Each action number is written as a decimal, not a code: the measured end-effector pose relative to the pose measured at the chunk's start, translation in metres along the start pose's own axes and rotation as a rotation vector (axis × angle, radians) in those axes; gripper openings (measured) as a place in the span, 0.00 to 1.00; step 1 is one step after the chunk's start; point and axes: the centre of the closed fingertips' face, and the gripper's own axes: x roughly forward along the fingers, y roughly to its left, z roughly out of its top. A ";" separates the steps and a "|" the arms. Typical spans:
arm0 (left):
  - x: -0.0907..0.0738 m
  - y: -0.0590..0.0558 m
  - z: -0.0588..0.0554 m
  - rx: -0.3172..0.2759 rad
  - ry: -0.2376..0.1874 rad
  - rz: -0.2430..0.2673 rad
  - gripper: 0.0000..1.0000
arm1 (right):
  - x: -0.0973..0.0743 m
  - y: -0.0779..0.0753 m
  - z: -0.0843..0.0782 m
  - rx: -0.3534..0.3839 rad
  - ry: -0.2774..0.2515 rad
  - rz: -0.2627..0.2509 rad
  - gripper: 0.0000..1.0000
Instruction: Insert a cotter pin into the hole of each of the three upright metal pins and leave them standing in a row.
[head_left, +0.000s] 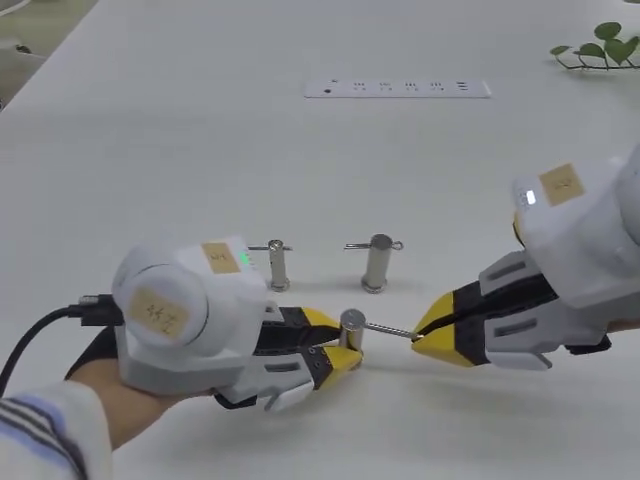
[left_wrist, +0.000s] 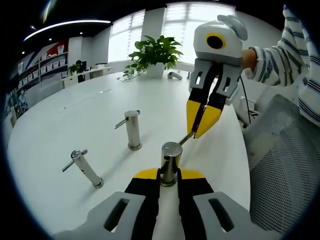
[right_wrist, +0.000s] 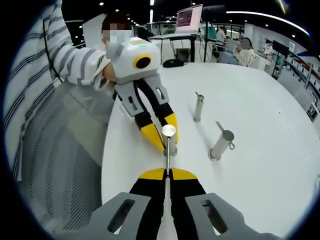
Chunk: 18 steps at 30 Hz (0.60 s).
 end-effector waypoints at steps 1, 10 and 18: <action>0.000 0.000 0.000 0.000 -0.001 0.004 0.11 | 0.000 0.000 0.000 -0.001 0.000 -0.001 0.03; 0.000 0.000 0.000 -0.021 -0.010 0.030 0.11 | 0.006 0.000 0.005 -0.009 0.015 -0.007 0.03; 0.000 0.001 0.000 -0.030 -0.013 0.043 0.11 | 0.007 -0.003 0.004 -0.013 0.029 -0.012 0.03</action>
